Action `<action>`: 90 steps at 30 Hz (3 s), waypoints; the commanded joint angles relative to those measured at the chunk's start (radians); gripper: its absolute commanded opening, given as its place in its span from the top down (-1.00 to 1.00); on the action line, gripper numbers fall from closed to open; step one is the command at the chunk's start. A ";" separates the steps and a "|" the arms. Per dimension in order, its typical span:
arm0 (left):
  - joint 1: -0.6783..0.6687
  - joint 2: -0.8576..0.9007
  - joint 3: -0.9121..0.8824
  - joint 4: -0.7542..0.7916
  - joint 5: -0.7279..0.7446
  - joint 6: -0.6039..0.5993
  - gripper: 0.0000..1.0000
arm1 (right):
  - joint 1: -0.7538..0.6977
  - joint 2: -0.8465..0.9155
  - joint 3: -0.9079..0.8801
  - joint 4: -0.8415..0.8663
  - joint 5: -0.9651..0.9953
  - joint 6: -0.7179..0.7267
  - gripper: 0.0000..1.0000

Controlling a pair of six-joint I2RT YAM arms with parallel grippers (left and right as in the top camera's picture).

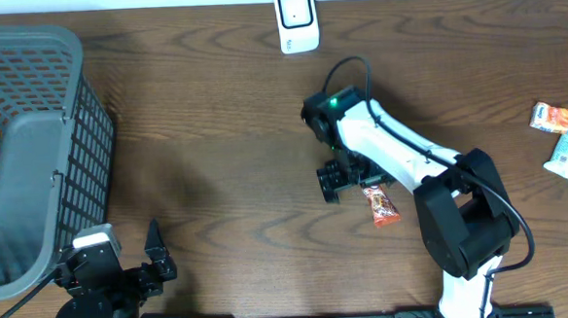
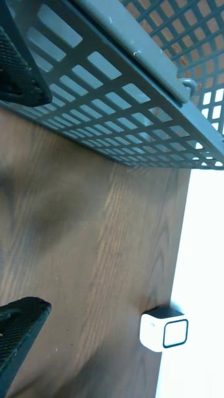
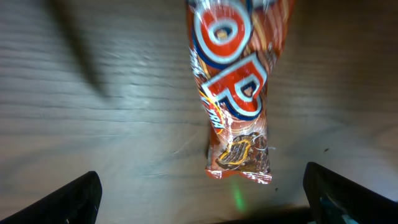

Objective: Scan the item barcode

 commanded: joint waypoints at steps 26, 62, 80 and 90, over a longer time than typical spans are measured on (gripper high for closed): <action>0.003 -0.005 0.000 0.001 0.009 -0.001 -0.96 | -0.162 -0.007 -0.486 0.468 -0.002 -0.117 0.36; 0.003 -0.005 -0.001 0.001 0.009 -0.001 -0.96 | -0.153 -0.011 -0.095 -0.182 -1.682 -1.270 0.98; 0.003 -0.005 0.000 0.001 0.009 -0.001 -0.95 | 0.007 -0.011 -0.095 -0.154 -1.682 -1.584 0.98; 0.003 -0.005 0.000 0.001 0.009 -0.001 -0.96 | 0.076 -0.011 -0.039 -0.174 -1.682 -1.580 0.98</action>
